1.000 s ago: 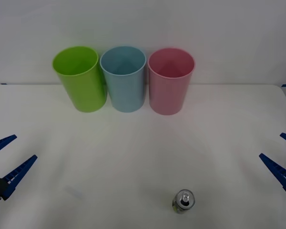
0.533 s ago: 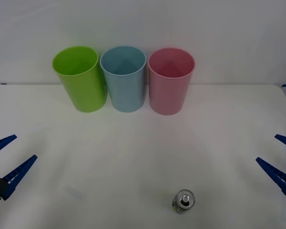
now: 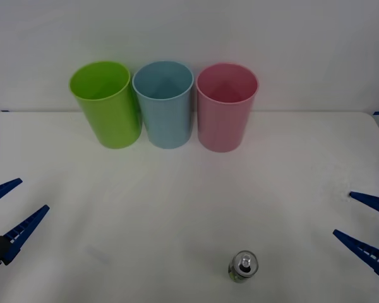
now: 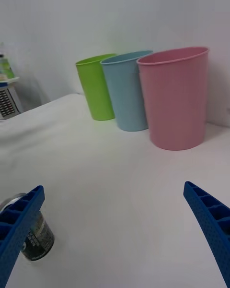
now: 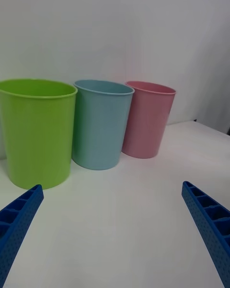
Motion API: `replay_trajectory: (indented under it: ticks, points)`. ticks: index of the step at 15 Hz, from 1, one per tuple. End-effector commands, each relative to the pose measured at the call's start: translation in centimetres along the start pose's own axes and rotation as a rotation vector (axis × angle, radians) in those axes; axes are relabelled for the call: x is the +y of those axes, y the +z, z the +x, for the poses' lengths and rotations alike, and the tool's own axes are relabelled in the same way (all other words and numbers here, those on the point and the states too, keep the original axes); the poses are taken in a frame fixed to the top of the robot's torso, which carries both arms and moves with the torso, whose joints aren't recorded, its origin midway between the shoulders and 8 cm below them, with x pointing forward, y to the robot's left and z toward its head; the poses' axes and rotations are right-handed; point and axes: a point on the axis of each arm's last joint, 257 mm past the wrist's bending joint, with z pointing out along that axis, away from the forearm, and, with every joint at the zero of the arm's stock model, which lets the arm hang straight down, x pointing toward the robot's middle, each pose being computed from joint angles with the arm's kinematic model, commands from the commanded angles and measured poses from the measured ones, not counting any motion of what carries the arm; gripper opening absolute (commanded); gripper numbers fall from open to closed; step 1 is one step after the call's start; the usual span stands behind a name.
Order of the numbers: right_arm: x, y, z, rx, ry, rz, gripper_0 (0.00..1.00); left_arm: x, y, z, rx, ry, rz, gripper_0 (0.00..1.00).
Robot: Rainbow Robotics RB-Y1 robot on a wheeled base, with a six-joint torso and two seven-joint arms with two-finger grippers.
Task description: Grasp the object on the table and drop it into the matching bin: aluminum can to the light blue bin, PET bottle to the pink bin.
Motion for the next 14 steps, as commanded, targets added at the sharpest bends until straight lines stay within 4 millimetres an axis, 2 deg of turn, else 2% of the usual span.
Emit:
replay_trajectory:
  ticks: [1, 4, 7, 14]
  points:
    - [0.9, 0.5, 1.0, 0.023, -0.023, -0.077, 1.00, 0.0, 0.0, 0.0, 0.000, 0.000, 0.000, 1.00]
    - [1.4, 0.9, 2.5, 0.045, -0.128, -0.144, 1.00, 0.0, 0.0, 0.0, 0.000, 0.000, 0.000, 1.00]
    - [1.5, 1.5, 4.4, 0.069, -0.158, -0.173, 1.00, 0.0, 0.0, 0.0, 0.000, 0.000, 0.000, 1.00]
    - [5.1, 2.9, 8.1, 0.139, -0.154, -0.299, 1.00, 0.0, 0.0, 0.0, 0.000, 0.000, 0.000, 1.00]
